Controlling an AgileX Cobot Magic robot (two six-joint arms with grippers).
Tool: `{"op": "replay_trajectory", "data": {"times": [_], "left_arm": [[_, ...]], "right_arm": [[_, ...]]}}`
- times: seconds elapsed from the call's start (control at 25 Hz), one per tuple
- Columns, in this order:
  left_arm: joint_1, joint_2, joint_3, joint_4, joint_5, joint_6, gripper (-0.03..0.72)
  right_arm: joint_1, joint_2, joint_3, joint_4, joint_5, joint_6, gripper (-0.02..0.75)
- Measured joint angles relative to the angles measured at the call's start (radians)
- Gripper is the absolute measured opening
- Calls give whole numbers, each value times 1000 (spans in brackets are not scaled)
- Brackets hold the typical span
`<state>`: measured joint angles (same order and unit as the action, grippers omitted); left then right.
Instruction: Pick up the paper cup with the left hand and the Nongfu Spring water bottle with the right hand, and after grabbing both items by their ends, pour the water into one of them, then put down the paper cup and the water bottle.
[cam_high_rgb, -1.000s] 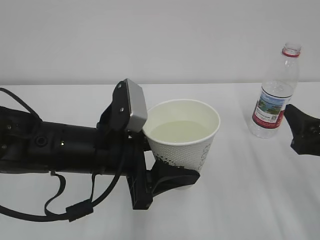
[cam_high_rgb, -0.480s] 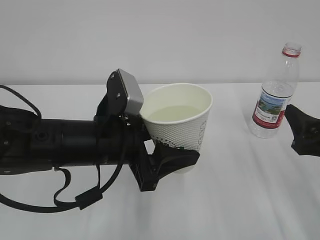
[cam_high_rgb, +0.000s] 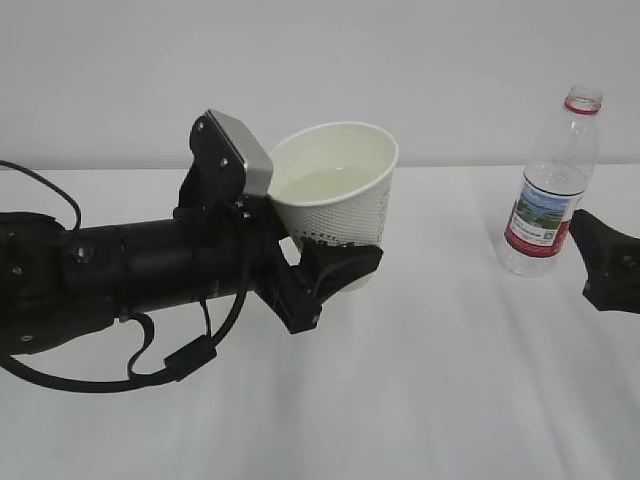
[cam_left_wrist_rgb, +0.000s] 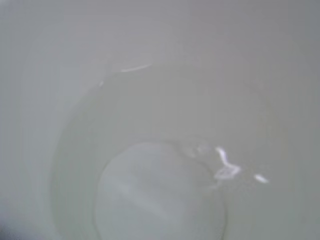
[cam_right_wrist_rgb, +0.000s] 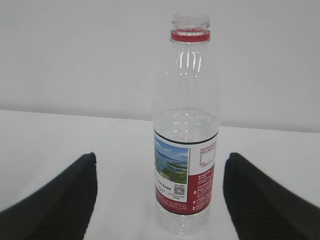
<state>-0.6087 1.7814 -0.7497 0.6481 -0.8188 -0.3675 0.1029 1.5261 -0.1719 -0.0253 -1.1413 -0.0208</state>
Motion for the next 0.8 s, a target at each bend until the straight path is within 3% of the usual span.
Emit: {"op": "replay_trajectory", "data": {"times": [0.36, 0.8], "left_arm": [[12, 0, 0, -213, 4, 143, 504], [139, 0, 0, -232, 6, 153, 504]], "right_arm": [[0, 0, 0, 0, 0, 0, 589], [0, 0, 0, 0, 0, 0, 589]]}}
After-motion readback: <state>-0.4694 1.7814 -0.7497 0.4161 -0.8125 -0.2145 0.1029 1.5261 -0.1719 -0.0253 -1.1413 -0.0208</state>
